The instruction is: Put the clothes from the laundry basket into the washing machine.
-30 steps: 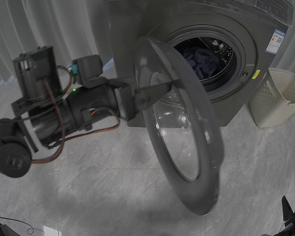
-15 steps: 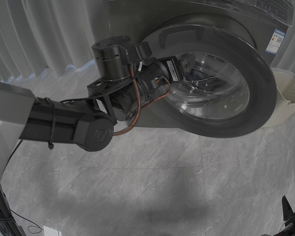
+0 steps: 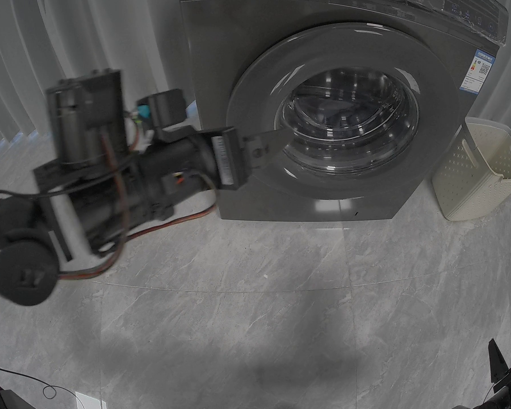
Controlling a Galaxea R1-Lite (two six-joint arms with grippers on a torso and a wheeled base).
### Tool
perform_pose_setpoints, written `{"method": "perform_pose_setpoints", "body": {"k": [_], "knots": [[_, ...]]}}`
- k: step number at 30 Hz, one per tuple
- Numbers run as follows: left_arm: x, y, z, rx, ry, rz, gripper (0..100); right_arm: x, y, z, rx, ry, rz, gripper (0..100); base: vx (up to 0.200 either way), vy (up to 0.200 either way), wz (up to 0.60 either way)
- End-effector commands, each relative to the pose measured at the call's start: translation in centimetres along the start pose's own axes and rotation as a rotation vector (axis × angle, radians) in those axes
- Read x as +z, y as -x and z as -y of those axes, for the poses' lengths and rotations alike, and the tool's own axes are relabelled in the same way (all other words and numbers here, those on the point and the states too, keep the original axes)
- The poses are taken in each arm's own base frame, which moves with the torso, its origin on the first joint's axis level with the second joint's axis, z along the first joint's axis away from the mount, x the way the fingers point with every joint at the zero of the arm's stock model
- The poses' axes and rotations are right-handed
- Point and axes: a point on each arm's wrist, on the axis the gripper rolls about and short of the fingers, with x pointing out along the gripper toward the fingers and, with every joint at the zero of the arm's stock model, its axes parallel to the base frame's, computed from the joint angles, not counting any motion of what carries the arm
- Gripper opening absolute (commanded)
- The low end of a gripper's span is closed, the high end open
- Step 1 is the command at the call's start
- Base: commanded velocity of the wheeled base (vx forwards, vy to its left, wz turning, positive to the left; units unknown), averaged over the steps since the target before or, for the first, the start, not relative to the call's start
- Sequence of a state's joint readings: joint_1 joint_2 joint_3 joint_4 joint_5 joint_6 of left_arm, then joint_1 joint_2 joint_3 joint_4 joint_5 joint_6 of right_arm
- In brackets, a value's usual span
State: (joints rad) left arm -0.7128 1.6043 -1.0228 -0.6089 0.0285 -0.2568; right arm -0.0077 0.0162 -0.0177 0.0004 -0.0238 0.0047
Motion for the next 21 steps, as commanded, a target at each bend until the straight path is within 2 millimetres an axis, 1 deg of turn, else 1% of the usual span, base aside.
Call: {"method": "perform_pose_setpoints", "body": {"k": [1, 2, 3, 5, 6, 7, 9, 11, 12, 13, 14, 15, 16, 17, 18, 20, 21], "knots": [[-6.4, 27.9, -2.8, 0.114, -0.159, 0.066, 100, -0.4, 0.0, 0.0, 0.001, 0.000, -0.004, 100, 0.000, 0.000, 0.00], [-6.4, 27.9, -2.8, 0.114, -0.159, 0.066, 100, -0.4, 0.0, 0.0, 0.001, 0.000, -0.004, 100, 0.000, 0.000, 0.00], [-7.3, 29.4, -2.7, 0.151, -0.166, 0.100, 100, -0.4, 0.0, 0.0, 0.001, 0.000, -0.006, 100, 0.000, 0.000, 0.00], [-8.7, 31.0, -2.7, 0.214, -0.171, 0.124, 100, -0.4, 0.0, 0.0, 0.001, 0.000, -0.004, 100, 0.000, 0.000, 0.00], [-9.2, 31.5, -2.6, 0.243, -0.174, 0.137, 100, -0.4, 0.0, 0.0, 0.001, 0.000, -0.004, 100, 0.000, 0.000, 0.00], [-9.2, 31.5, -2.6, 0.243, -0.174, 0.137, 100, -0.4, 0.0, 0.0, 0.001, 0.000, -0.004, 100, 0.000, 0.000, 0.00], [-11.2, 32.8, -2.6, 0.348, -0.180, 0.158, 100, -0.4, 0.0, 0.0, 0.001, 0.000, -0.004, 100, 0.000, 0.000, 0.00], [-12.2, 33.3, -2.7, 0.393, -0.180, 0.170, 100, -0.4, 0.0, 0.0, 0.001, 0.000, -0.006, 100, 0.000, 0.000, 0.00], [-12.7, 33.2, -2.8, 0.411, -0.178, 0.165, 100, -0.4, 0.0, 0.0, 0.001, 0.000, -0.004, 100, 0.000, 0.000, 0.00], [-13.7, 32.9, -3.4, 0.471, -0.177, 0.138, 100, -0.4, 0.0, 0.0, 0.001, 0.000, -0.004, 100, 0.000, 0.000, 0.00], [-14.0, 32.8, -3.6, 0.495, -0.174, 0.134, 100, -0.4, 0.0, 0.0, 0.001, 0.000, -0.004, 100, 0.000, 0.000, 0.00], [-14.6, 32.6, -4.0, 0.570, -0.160, 0.142, 100, -0.4, 0.0, 0.0, 0.001, 0.000, -0.004, 100, 0.000, 0.000, 0.00], [-14.7, 32.5, -4.0, 0.631, -0.148, 0.169, 100, -0.4, 0.0, 0.0, 0.001, 0.000, -0.004, 100, 0.000, 0.000, 0.00], [-14.7, 32.5, -4.0, 0.640, -0.147, 0.173, 100, -0.4, 0.0, 0.0, 0.001, 0.000, -0.004, 100, 0.000, 0.000, 0.00], [-15.3, 32.3, -4.0, 0.711, -0.141, 0.182, 100, -0.4, 0.0, 0.0, 0.001, 0.000, -0.004, 100, 0.000, 0.000, 0.00], [-16.9, 32.0, -4.4, 0.762, -0.150, 0.134, 100, -0.4, 0.0, 0.0, 0.001, 0.000, -0.004, 100, 0.000, 0.000, 0.00], [-17.3, 32.1, -4.3, 0.757, -0.169, 0.127, 100, -0.4, 0.0, 0.0, 0.001, 0.000, -0.006, 100, 0.000, 0.000, 0.00]]}}
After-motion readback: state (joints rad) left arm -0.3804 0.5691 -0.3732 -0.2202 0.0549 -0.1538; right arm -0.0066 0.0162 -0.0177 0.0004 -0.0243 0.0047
